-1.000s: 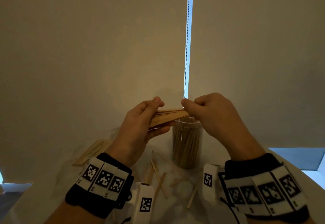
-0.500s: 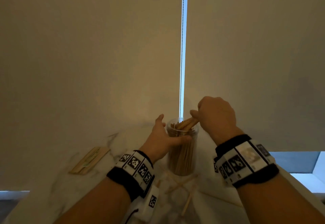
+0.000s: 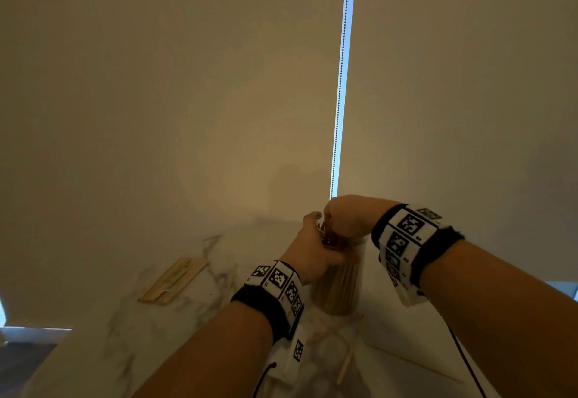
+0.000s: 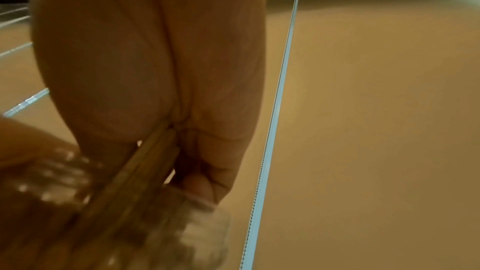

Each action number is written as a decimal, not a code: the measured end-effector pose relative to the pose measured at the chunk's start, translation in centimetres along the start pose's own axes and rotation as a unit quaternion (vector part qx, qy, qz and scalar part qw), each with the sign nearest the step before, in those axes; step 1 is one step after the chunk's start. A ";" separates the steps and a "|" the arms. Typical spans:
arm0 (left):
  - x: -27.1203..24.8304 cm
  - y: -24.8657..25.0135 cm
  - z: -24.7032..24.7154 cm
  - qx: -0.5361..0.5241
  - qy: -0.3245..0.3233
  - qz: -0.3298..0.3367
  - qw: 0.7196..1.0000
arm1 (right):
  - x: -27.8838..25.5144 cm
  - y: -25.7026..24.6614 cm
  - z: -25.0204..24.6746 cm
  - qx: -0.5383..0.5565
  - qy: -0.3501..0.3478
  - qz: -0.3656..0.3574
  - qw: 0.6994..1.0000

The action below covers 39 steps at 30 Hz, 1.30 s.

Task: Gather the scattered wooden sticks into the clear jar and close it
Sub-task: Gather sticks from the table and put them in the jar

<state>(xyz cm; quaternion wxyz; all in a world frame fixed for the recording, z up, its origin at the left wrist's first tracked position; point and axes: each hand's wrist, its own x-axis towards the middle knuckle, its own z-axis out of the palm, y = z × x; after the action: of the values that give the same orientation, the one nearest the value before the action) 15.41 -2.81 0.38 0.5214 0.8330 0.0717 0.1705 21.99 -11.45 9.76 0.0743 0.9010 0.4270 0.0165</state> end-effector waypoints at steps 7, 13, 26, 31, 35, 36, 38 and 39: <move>-0.2 0.0 -0.1 -0.013 -0.002 -0.006 1.000 | -0.5 2.2 -1.0 0.208 0.050 0.004 0.977; -0.4 0.0 -0.1 -0.012 0.002 -0.002 1.000 | -0.1 1.7 0.8 0.121 0.102 0.030 0.987; 0.3 -0.8 -0.1 -0.017 -0.004 -0.015 1.000 | -0.9 1.6 1.0 0.120 0.100 0.014 0.988; -0.6 -1.2 -0.9 -0.048 -0.014 -0.042 0.998 | -2.7 1.0 0.8 0.183 0.158 0.002 0.970; -2.6 -1.2 -4.5 0.155 -0.009 -0.118 0.981 | -5.5 -0.8 1.3 0.240 0.254 -0.046 0.936; -3.0 -1.6 -5.8 0.228 0.004 -0.141 0.963 | -6.1 -1.6 1.8 0.233 0.216 -0.060 0.946; -3.6 -2.9 -8.4 0.358 0.006 -0.185 0.915 | -6.6 -3.0 3.3 0.187 0.089 -0.079 0.975; -4.1 -3.4 -9.4 0.410 -0.005 -0.209 0.888 | -6.5 -3.5 4.3 0.151 0.026 -0.085 0.985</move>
<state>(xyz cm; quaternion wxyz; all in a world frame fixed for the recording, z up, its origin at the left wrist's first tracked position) 8.43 5.43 0.26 0.1575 0.9392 0.3049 0.0093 15.58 -14.75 5.17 -0.0722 0.8618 0.5011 -0.0309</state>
